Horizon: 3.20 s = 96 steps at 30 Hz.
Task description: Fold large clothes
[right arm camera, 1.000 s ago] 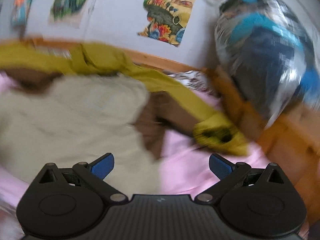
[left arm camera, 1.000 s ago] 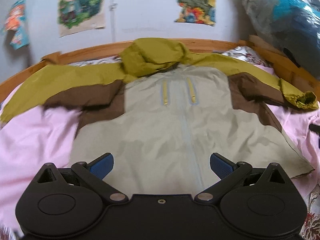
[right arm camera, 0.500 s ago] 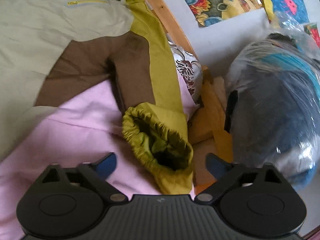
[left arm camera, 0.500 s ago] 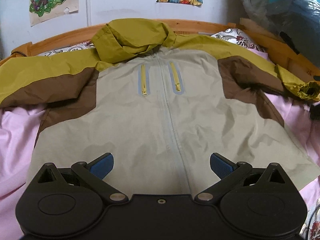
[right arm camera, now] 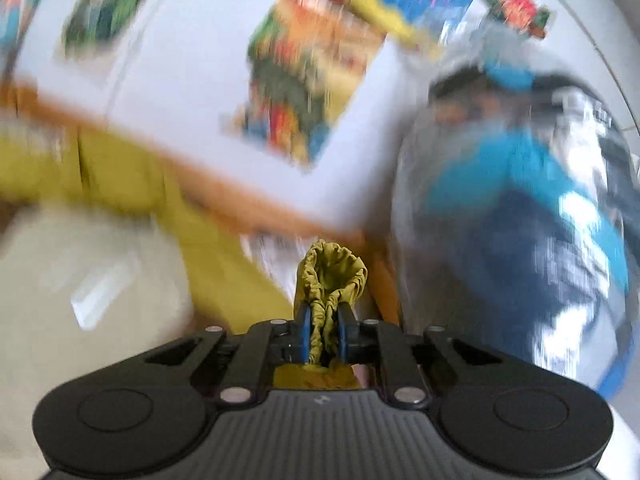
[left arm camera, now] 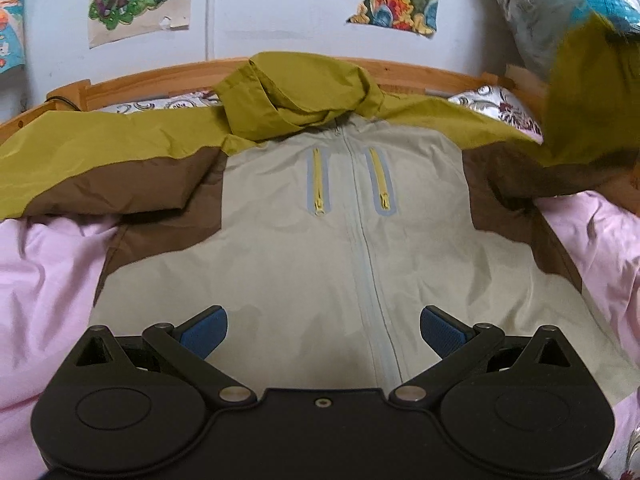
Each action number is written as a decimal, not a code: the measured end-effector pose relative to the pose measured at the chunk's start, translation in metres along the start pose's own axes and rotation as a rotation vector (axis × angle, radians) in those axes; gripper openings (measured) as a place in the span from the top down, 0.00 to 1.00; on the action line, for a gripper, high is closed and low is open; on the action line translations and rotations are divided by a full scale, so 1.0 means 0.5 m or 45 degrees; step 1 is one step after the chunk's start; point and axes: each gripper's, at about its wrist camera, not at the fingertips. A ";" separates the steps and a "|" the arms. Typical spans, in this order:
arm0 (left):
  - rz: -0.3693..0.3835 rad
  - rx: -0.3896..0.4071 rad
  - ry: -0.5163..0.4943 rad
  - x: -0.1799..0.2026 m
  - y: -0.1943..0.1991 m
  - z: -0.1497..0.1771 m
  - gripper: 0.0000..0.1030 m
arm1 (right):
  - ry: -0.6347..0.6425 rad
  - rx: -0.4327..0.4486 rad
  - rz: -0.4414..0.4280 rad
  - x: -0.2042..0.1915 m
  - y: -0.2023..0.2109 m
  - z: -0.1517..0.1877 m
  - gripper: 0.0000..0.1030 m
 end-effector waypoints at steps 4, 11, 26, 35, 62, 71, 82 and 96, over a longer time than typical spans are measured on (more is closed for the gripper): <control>-0.009 0.014 0.000 -0.002 0.015 0.000 0.01 | -0.071 0.068 -0.167 -0.034 0.038 -0.085 0.85; -0.028 -0.010 -0.009 -0.007 0.019 0.012 0.01 | 0.036 0.235 -0.604 -0.264 0.029 -0.188 0.86; -0.126 0.009 0.075 -0.111 -0.012 -0.002 0.01 | 0.115 0.103 -0.992 -0.379 -0.130 -0.088 0.10; -0.147 0.118 -0.054 -0.127 -0.147 -0.148 0.02 | -0.171 -0.123 -0.517 -0.157 -0.343 0.006 0.07; -0.255 0.012 0.046 -0.137 -0.323 -0.196 0.69 | -0.478 -0.455 -0.454 -0.090 -0.534 0.148 0.98; -0.240 -0.008 0.065 -0.150 -0.322 -0.196 0.67 | -0.236 -0.261 -0.352 -0.165 -0.533 0.047 0.76; -0.157 -0.013 0.133 -0.170 -0.284 -0.197 0.53 | -0.316 -0.401 -0.360 -0.208 -0.660 0.011 0.75; -0.469 0.199 0.364 -0.260 -0.038 -0.147 0.05 | -0.325 -0.242 -0.776 -0.256 -0.349 0.125 0.05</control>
Point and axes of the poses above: each gripper's, at about its wrist camera, not at the fingertips, and y roughly against the way its jaws point, x to its right, z to its underside, and after that the axes turned 14 degrees about -x, right-handed
